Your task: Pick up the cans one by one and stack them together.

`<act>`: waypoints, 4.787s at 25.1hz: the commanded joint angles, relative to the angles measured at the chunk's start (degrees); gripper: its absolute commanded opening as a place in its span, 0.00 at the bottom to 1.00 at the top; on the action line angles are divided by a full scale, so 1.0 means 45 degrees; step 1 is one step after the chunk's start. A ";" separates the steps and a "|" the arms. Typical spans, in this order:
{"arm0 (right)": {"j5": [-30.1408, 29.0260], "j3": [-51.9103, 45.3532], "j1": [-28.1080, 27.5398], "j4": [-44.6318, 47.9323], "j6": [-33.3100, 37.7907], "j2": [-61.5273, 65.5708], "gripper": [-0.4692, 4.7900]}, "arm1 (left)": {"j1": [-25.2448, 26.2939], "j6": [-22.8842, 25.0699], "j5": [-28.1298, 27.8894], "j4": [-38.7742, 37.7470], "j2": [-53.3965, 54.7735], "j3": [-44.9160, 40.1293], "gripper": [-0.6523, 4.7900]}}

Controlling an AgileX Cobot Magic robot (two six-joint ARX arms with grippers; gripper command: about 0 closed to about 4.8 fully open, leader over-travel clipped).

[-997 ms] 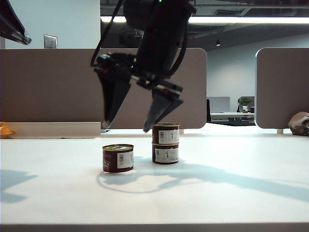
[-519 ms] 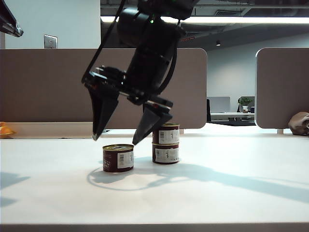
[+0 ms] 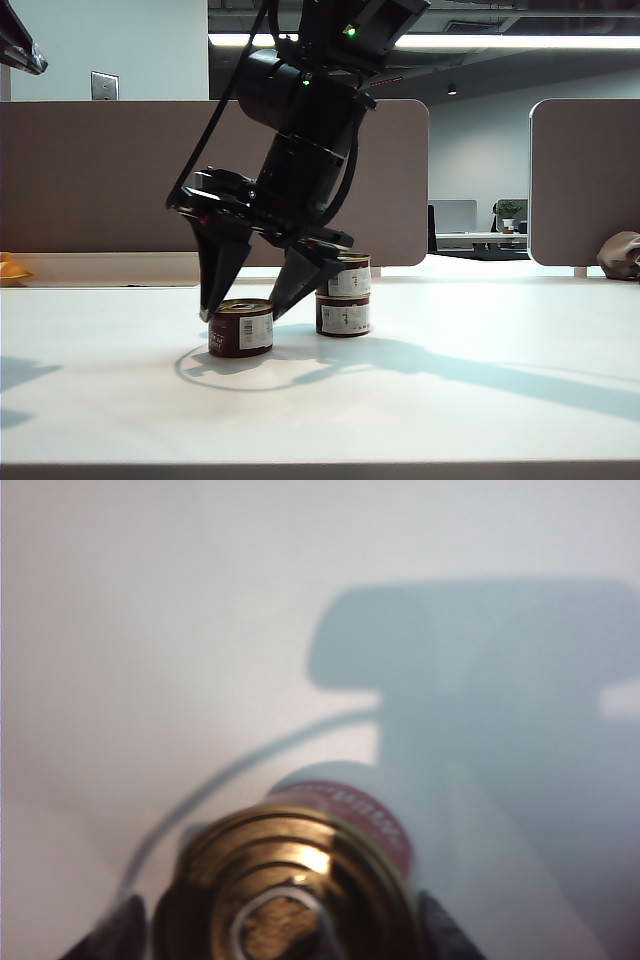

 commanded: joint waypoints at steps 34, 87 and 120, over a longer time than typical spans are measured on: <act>0.0369 0.2832 0.0102 -0.1350 -0.0019 -0.0073 0.34 | -0.0005 0.0296 -0.0029 0.0087 -0.0039 0.0044 0.11; 0.3065 0.4352 -0.1889 -0.4741 -0.0675 -0.0500 0.35 | -0.0005 0.0243 0.0010 0.0617 -0.0102 0.0044 0.11; 0.2482 0.4328 -0.1914 -0.4964 -0.0661 0.0039 0.75 | -0.0005 0.0209 0.0005 0.0549 -0.0107 0.0044 0.11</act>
